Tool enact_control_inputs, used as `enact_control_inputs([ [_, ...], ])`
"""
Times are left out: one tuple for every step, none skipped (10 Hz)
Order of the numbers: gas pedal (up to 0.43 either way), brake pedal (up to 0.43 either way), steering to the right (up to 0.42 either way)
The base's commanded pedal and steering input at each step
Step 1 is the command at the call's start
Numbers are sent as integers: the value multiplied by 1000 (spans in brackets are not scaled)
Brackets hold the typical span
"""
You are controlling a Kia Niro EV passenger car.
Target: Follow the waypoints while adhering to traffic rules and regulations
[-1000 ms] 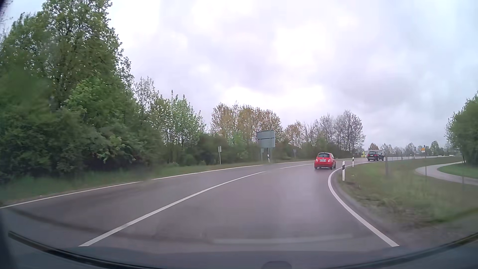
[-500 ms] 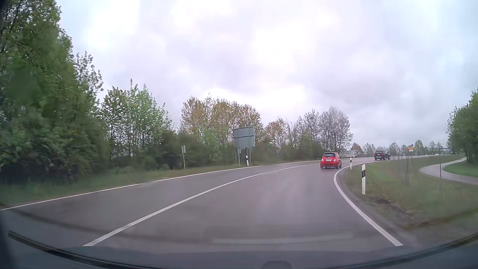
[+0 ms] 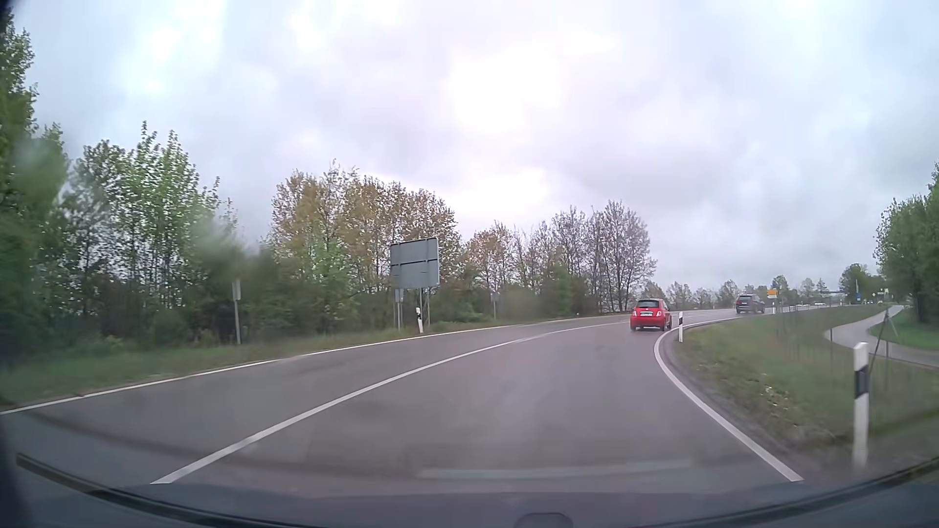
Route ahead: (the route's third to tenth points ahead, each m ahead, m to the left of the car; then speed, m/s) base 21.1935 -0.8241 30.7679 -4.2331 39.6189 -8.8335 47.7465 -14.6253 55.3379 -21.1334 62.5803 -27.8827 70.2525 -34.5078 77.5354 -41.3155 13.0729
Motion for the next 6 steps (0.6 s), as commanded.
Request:
enact_control_inputs([
  [177,0,70],
  [177,0,70],
  [177,0,72],
  [177,0,74],
  [177,0,77],
  [177,0,78],
])
